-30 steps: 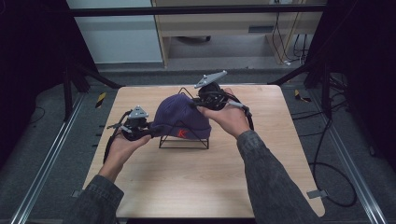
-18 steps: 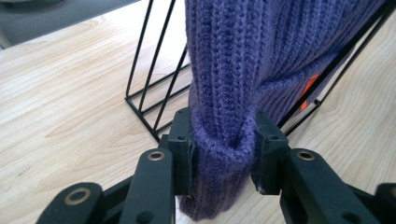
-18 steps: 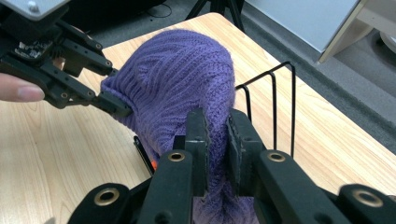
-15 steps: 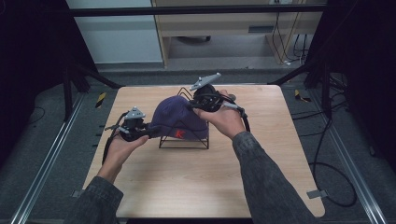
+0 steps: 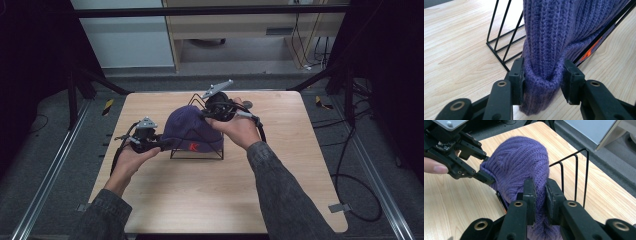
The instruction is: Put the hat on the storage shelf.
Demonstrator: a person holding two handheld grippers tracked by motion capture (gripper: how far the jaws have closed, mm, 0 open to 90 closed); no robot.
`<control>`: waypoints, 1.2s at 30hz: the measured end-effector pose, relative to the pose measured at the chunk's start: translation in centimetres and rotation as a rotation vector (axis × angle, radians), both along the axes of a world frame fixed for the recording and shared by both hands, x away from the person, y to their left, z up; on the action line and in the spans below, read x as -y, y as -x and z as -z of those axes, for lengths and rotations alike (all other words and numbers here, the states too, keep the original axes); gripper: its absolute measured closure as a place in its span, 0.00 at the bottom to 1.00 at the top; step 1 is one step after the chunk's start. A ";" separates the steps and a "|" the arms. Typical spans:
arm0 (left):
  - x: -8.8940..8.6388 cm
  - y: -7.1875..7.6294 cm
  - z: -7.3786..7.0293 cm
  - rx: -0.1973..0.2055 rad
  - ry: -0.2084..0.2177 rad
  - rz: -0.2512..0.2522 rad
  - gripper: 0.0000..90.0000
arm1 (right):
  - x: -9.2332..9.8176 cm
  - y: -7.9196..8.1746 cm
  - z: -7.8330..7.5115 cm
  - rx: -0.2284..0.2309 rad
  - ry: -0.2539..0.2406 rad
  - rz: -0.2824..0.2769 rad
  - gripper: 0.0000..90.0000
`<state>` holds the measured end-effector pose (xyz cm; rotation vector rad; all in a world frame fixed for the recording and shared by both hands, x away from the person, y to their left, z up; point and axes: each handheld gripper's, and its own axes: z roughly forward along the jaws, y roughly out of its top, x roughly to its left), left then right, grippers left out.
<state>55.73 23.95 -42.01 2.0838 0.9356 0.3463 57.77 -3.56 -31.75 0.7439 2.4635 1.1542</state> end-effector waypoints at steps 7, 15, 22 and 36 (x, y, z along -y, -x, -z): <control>-0.3 0.0 0.5 -0.014 0.016 0.001 0.58 | -0.2 0.0 0.1 -0.002 0.005 0.003 0.89; -0.6 0.2 1.0 -0.005 0.007 -0.004 0.64 | -0.5 0.0 0.3 -0.009 0.017 -0.003 0.89; -0.4 0.2 1.4 -0.004 -0.007 -0.009 0.62 | -0.4 0.0 0.8 -0.016 0.032 0.004 0.88; -0.6 1.1 1.4 0.020 0.005 -0.044 0.59 | -0.3 0.5 1.8 -0.056 0.051 -0.007 0.77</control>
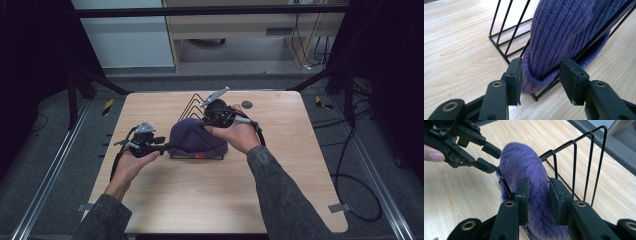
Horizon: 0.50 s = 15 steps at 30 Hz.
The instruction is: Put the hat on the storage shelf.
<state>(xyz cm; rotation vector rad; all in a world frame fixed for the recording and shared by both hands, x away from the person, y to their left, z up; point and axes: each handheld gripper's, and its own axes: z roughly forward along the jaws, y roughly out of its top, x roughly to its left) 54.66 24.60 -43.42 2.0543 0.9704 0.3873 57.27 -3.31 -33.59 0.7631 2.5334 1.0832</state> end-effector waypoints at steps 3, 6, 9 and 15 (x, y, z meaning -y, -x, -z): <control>-0.5 0.7 0.1 0.020 -0.020 -0.029 0.56 | 0.1 0.2 -0.3 0.003 -0.011 0.011 0.70; -1.1 1.8 0.1 0.052 -0.016 -0.058 0.47 | 0.3 0.5 -0.8 0.008 -0.021 0.018 0.67; -1.5 2.8 0.0 0.071 -0.053 -0.068 0.40 | 0.4 0.8 -1.3 0.019 -0.030 0.024 0.62; -1.6 4.0 0.3 0.069 -0.073 -0.093 0.23 | 0.5 1.1 -1.6 0.032 -0.064 0.037 0.51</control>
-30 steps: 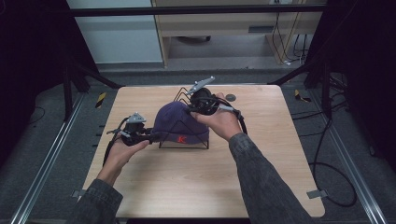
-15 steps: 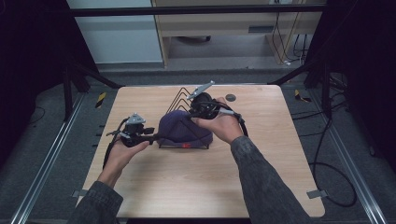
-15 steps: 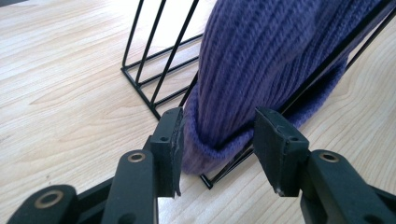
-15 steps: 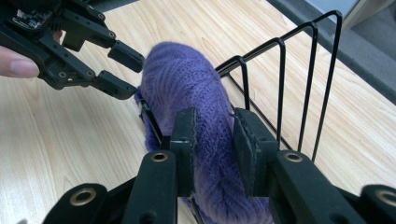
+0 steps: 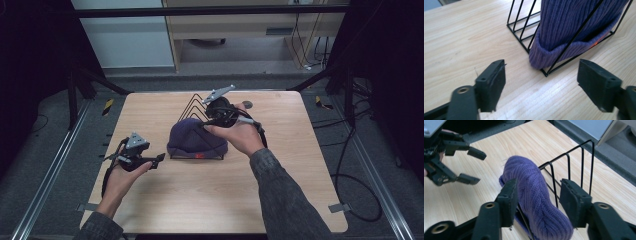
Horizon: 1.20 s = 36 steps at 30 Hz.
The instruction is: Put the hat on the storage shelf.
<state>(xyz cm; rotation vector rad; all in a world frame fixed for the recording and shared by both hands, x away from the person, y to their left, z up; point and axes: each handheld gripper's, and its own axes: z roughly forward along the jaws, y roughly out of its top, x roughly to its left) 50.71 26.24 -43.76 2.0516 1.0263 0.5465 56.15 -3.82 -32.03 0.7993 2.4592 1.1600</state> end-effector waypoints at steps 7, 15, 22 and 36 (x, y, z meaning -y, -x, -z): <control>-0.1 0.4 0.3 -0.017 -0.018 -0.008 0.15 | 0.8 0.6 -0.4 0.020 -0.008 0.020 0.40; -1.6 0.9 1.2 -0.052 0.025 0.003 0.06 | 1.9 0.9 -0.9 0.026 -0.024 0.060 0.22; -2.4 1.7 2.8 -0.077 -0.003 -0.020 0.05 | 3.0 1.2 -0.8 0.057 -0.038 0.097 0.12; -4.0 1.7 5.4 -0.161 0.000 -0.107 0.06 | 8.3 4.2 1.1 0.099 -0.012 0.165 0.07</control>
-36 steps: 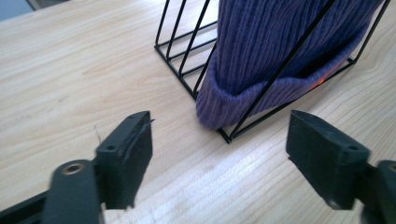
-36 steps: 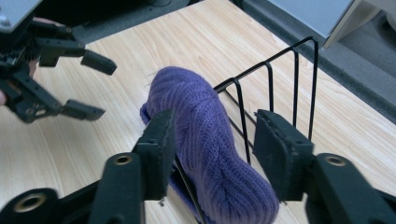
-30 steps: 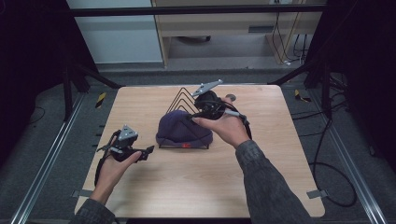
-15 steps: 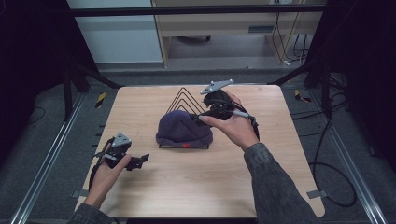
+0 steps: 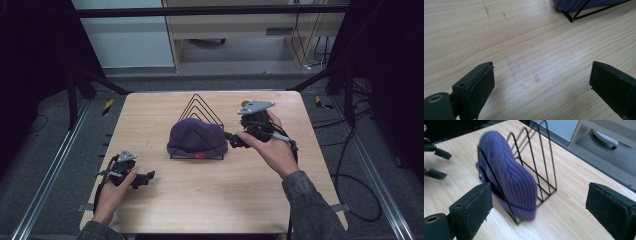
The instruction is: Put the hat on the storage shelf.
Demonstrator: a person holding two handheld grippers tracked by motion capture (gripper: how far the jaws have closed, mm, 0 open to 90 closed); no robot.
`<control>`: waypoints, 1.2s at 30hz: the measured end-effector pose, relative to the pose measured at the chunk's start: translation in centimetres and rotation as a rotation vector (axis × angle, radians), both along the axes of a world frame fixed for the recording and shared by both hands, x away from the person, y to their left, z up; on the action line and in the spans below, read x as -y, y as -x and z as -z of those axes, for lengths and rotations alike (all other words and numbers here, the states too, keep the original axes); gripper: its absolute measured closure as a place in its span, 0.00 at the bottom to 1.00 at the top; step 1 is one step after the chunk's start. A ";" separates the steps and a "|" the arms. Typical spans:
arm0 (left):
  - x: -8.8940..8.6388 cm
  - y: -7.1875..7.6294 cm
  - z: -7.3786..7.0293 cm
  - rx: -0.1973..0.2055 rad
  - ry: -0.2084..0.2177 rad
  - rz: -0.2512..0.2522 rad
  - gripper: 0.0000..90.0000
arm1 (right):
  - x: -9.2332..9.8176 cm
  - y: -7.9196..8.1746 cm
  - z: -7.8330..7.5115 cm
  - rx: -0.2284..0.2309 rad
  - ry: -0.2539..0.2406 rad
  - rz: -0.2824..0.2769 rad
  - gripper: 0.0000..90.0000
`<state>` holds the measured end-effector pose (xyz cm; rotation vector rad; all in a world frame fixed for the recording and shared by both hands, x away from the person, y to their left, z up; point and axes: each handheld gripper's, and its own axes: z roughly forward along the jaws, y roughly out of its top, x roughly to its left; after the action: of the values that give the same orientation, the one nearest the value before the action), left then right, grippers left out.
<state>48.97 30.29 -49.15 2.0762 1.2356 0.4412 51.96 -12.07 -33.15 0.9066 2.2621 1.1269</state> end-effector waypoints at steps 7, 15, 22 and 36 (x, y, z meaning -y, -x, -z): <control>0.3 -0.3 0.6 -0.027 -0.021 -0.004 0.06 | 3.7 1.2 1.7 -0.026 0.002 0.050 0.07; 0.4 -0.3 0.9 -0.016 -0.042 0.005 0.04 | 6.1 1.8 4.8 -0.081 0.000 0.105 0.08; 0.6 -0.4 1.3 0.010 -0.072 0.018 0.00 | 5.9 2.2 7.4 -0.116 0.008 0.109 0.08; 0.6 -0.3 1.6 0.040 -0.056 0.006 0.00 | 7.9 3.3 11.1 -0.175 -0.013 0.141 0.07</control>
<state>49.31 29.72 -50.70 2.1067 1.2062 0.5182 48.68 -19.95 -44.21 1.1923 2.2874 1.0369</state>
